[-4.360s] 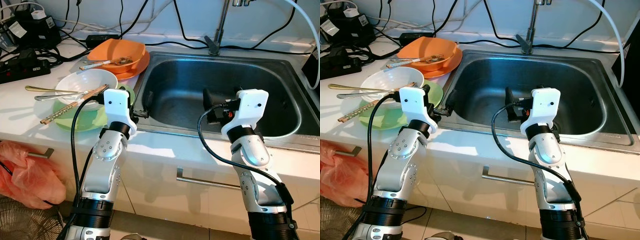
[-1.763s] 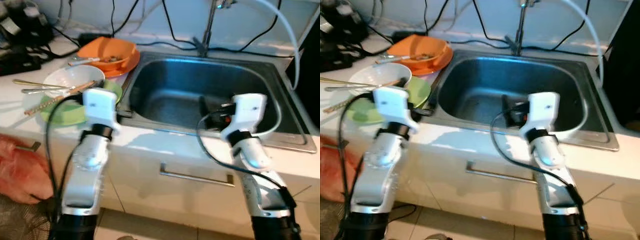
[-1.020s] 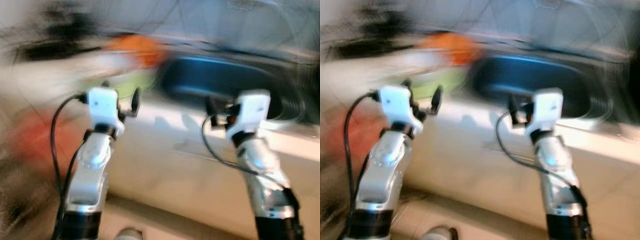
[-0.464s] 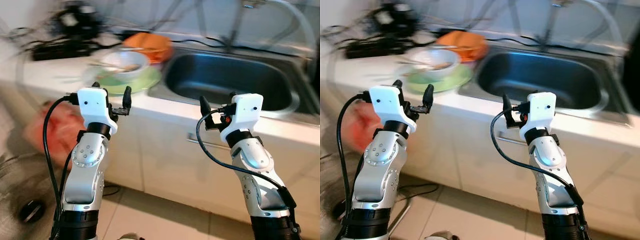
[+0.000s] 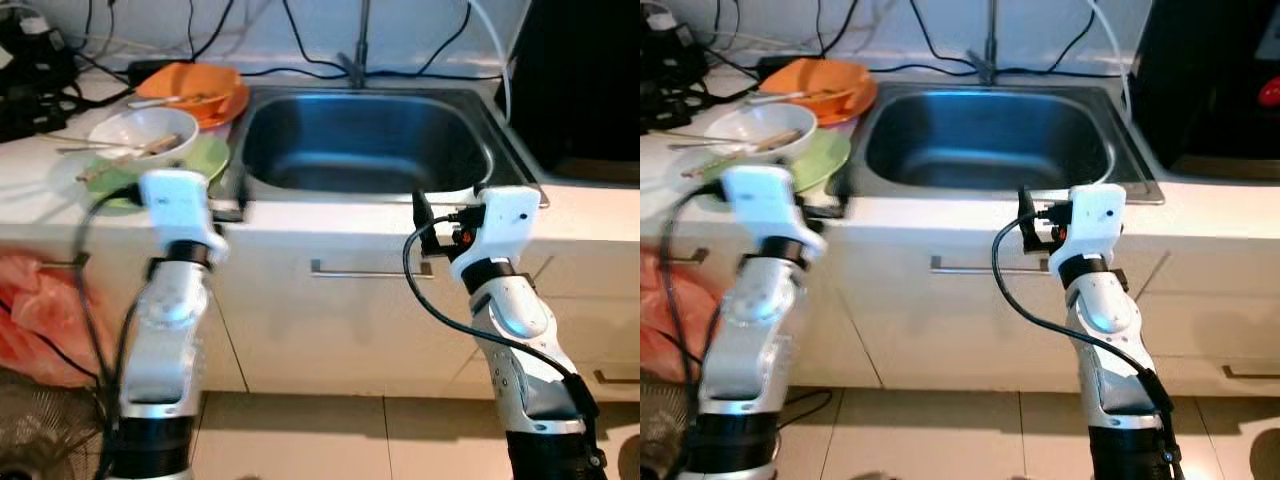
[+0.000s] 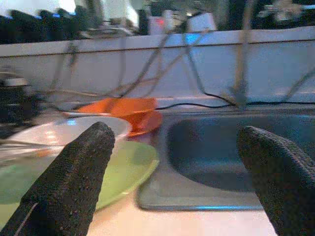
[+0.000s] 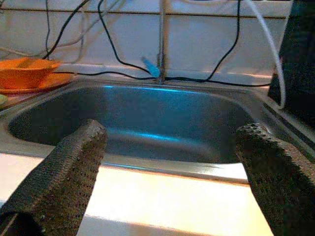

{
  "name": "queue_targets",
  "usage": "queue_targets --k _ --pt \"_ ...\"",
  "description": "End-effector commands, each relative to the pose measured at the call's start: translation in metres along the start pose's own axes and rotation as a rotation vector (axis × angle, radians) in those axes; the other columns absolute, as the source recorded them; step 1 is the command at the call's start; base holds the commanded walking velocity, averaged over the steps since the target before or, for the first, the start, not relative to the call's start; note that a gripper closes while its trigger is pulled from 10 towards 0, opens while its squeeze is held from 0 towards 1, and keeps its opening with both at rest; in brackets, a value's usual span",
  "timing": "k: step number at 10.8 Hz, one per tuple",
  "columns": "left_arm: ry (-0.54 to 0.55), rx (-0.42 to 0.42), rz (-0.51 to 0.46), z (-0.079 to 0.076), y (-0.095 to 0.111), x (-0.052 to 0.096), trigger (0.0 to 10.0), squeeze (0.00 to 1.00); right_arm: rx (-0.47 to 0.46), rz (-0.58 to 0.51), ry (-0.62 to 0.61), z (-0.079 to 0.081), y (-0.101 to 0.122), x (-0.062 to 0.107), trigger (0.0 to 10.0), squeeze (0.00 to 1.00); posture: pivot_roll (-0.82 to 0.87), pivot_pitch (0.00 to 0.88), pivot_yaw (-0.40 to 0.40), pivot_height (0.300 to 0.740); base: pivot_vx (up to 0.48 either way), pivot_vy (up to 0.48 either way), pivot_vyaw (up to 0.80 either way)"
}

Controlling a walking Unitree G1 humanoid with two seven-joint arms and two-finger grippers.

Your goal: Kitchen organization

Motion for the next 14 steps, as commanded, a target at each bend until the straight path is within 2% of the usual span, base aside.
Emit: queue_targets --k 1,2,4,6,11,14 --pt "0.043 -0.024 -0.006 0.01 0.002 -0.003 10.0 0.0 0.0 -0.023 0.005 0.002 0.006 -0.001 10.0 0.0 0.11 0.015 0.022 0.74 0.0 0.0 0.0" --pt "0.047 -0.027 -0.006 0.011 0.002 -0.003 10.0 0.0 0.0 -0.023 0.003 0.002 0.006 -0.001 10.0 0.0 0.11 0.013 0.022 0.74 0.0 0.0 0.0" --pt "-0.002 0.019 -0.01 -0.002 0.005 -0.006 10.0 0.0 -0.001 -0.03 -0.002 0.001 0.008 -0.002 10.0 0.0 0.1 0.013 0.021 0.74 0.0 0.0 0.0" --pt "-0.066 0.042 -0.103 -0.014 0.034 -0.01 10.0 0.0 -0.003 -0.093 0.0 -0.001 0.024 -0.002 10.0 0.0 0.1 0.011 0.021 0.74 0.144 0.0 0.0" --pt "-0.062 0.049 -0.077 -0.011 0.026 -0.008 10.0 0.0 0.007 -0.097 0.018 0.004 0.024 -0.002 10.0 0.0 0.11 0.007 0.026 0.74 0.398 0.0 0.0" --pt "-0.051 0.034 -0.08 -0.009 0.026 -0.007 10.0 0.0 0.017 -0.094 0.031 0.007 0.021 -0.001 10.0 0.0 0.11 0.006 0.025 0.74 0.08 0.0 0.0"
Point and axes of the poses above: a point about 5 cm out from each wrist's last joint towards the gripper, its own x axis pointing back from the gripper into the wrist, its own y axis along the axis of the wrist's last joint, z = x × y, the point moved 6 cm from there along -x, pointing out of the wrist towards the gripper, and after that the axes turned 4 degrees about x, right-handed, at the moved point
